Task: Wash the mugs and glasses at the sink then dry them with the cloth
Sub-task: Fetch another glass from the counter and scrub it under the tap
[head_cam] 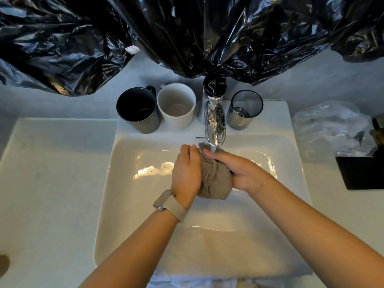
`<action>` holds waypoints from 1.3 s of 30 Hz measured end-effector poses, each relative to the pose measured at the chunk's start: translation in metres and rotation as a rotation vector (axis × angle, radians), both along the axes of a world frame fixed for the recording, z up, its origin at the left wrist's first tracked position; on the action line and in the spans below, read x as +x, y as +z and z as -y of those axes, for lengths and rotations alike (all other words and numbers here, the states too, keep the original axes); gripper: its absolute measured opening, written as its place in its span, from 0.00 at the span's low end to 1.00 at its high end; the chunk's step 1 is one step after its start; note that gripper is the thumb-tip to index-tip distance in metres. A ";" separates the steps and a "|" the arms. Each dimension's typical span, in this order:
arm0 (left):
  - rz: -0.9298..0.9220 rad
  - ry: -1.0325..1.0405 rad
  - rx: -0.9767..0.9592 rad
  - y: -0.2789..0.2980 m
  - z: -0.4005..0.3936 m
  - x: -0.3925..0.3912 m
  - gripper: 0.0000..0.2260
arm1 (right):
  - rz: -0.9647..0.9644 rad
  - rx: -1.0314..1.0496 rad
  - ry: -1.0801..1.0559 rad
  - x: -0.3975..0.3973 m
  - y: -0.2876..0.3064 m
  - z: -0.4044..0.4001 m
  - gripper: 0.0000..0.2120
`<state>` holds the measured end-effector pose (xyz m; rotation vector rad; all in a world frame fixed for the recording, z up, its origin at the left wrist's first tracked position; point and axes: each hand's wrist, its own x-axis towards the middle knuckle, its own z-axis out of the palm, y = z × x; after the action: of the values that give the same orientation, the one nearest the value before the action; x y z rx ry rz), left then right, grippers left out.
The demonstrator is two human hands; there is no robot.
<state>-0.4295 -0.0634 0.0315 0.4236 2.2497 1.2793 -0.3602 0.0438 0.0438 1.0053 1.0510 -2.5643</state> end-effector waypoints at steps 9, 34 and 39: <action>0.546 -0.023 0.053 0.004 0.002 -0.020 0.15 | -0.185 0.647 0.000 0.021 -0.017 0.026 0.09; 0.004 -0.075 0.002 -0.014 0.028 0.002 0.19 | 0.072 0.194 0.050 0.002 0.003 0.014 0.22; 0.101 -0.105 0.073 -0.014 0.033 0.002 0.23 | 0.072 0.304 -0.042 0.008 -0.008 0.023 0.22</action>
<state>-0.4276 -0.0966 0.0176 0.4862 2.0751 1.3017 -0.3519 0.0213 0.0355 1.1904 1.4446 -2.4264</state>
